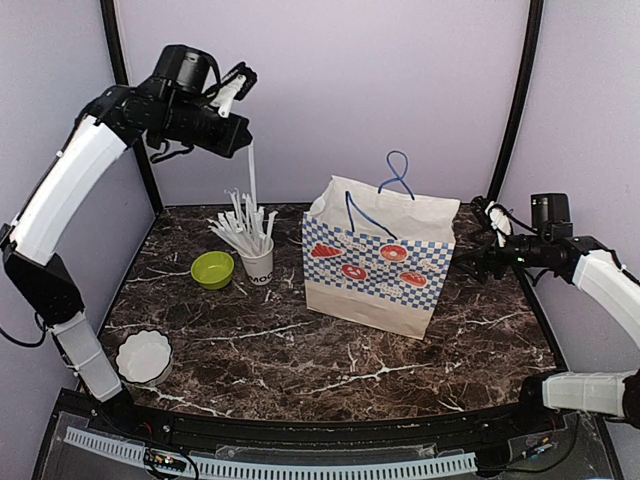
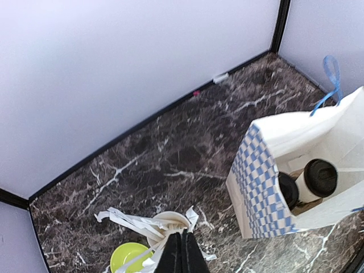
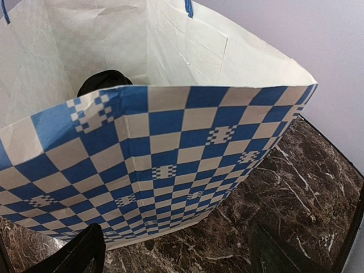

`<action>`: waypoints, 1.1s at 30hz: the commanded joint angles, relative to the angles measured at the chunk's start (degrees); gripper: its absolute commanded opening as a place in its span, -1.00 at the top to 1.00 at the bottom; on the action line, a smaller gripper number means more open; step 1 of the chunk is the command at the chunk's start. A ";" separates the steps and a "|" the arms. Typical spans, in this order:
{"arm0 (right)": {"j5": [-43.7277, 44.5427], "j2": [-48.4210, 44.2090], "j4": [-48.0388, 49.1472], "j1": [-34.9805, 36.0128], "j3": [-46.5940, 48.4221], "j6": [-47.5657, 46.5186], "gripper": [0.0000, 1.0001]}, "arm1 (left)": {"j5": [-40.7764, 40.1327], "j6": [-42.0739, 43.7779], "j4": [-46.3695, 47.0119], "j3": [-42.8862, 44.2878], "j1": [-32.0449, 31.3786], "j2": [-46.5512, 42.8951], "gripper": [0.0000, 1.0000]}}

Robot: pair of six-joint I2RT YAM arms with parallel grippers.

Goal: Pack the takeout coffee

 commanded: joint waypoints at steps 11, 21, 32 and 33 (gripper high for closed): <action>0.33 0.21 1.61 -0.29 -0.47 -0.32 -0.75 | 22.83 -7.42 29.68 -11.14 -1.00 -17.68 1.00; 0.58 -0.03 1.54 -0.34 -0.49 -0.37 -0.75 | 37.21 -21.72 52.50 -24.20 -3.73 -12.25 1.00; 0.59 -0.60 1.36 -0.34 -0.53 -0.47 -0.75 | 43.75 -33.90 64.01 -25.81 -10.83 3.46 0.89; 0.57 -0.64 1.34 -0.32 -0.59 -0.47 -0.75 | 42.30 -33.30 63.15 -25.63 -10.81 3.91 0.82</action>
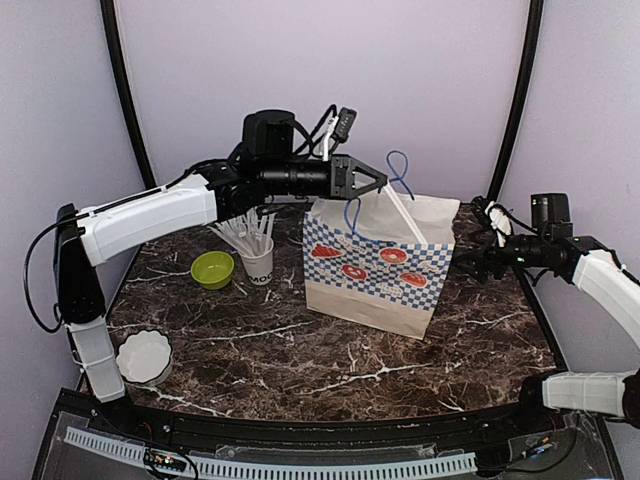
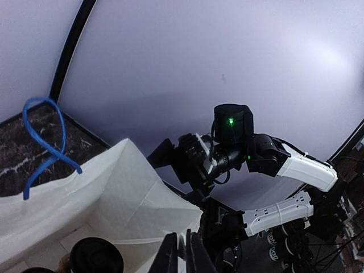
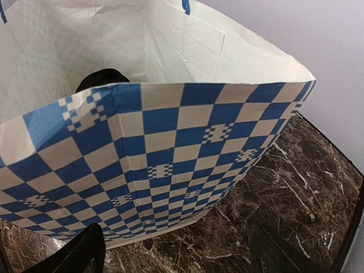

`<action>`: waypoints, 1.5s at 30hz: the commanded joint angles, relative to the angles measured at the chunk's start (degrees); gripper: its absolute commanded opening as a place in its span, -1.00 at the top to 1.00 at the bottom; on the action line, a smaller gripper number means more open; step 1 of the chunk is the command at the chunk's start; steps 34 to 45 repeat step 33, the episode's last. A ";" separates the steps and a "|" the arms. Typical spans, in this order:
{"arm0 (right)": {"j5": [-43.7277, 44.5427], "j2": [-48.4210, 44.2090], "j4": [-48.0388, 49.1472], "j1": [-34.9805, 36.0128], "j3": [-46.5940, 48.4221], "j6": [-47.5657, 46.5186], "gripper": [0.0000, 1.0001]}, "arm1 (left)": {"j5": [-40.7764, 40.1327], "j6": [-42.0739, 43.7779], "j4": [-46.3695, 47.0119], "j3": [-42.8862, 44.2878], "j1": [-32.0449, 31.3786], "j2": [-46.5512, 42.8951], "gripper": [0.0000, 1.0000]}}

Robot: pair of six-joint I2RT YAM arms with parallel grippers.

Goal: Pack the takeout coffee

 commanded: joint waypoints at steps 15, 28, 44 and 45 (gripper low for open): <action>13.00 5.48 -10.12 -0.48 21.84 7.22 -0.97 | -33.75 29.41 -25.37 6.48 0.91 -10.59 -0.38; 26.62 9.59 -2.81 -1.61 31.13 26.85 -0.97 | -60.04 30.60 -23.09 -17.32 16.49 -27.78 -0.98; 22.13 5.69 1.55 -1.64 25.54 26.89 -0.97 | -58.21 27.92 -26.35 -17.97 19.48 -27.51 -0.97; 22.13 5.69 1.55 -1.64 25.54 26.89 -0.97 | -58.21 27.92 -26.35 -17.97 19.48 -27.51 -0.97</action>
